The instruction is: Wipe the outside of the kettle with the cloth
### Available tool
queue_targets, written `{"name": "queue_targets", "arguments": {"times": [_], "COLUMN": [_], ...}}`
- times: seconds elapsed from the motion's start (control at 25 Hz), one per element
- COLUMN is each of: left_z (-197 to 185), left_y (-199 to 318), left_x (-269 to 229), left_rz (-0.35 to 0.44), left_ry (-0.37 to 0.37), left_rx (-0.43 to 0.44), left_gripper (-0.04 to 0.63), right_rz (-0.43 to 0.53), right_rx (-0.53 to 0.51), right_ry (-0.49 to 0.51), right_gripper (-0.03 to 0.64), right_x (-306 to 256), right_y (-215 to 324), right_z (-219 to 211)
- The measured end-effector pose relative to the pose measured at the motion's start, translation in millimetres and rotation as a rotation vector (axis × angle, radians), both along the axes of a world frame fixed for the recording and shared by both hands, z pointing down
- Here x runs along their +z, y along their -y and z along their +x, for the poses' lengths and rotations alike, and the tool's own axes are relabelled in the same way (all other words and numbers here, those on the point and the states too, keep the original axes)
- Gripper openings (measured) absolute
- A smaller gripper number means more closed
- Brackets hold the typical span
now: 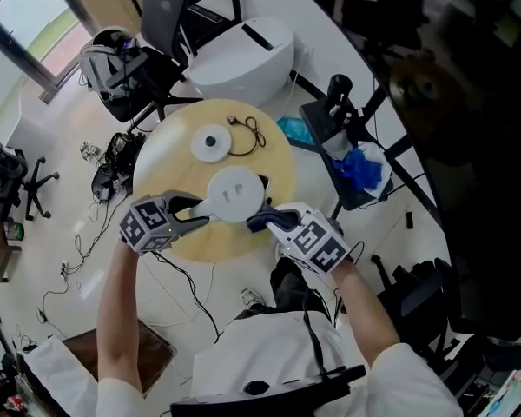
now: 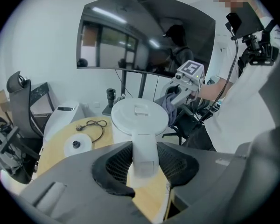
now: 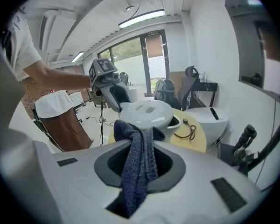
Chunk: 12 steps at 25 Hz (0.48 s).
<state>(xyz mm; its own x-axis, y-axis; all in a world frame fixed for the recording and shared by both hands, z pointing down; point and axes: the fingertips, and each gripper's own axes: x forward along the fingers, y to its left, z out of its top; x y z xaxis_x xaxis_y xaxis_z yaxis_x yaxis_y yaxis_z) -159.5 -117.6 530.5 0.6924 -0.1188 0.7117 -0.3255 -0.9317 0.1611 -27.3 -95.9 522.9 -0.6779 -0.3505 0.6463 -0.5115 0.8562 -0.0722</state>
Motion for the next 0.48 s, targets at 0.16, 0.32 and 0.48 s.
{"name": "queue_targets", "arguments": {"times": [0.16,0.32,0.48], "left_z": [-0.2,1.1,-1.1], "left_y": [0.5,2.1,1.2], "left_x": [1.0,1.1,2.2], "left_rz": [-0.023,-0.051,-0.069], "left_ry": [0.019,0.029,0.054], "left_rx": [0.043,0.068,0.082], "left_gripper": [0.173,0.175,0.175], "right_rz": [0.027,-0.028,-0.099], "right_rx": [-0.020,-0.033,-0.034], "right_ry": [-0.024,-0.020,-0.065], "right_gripper": [0.064,0.064,0.064], "right_x": [-11.8,9.2,61.3], "right_y": [1.7,-0.7,0.1], "right_z": [0.2,-0.6,2.1]}}
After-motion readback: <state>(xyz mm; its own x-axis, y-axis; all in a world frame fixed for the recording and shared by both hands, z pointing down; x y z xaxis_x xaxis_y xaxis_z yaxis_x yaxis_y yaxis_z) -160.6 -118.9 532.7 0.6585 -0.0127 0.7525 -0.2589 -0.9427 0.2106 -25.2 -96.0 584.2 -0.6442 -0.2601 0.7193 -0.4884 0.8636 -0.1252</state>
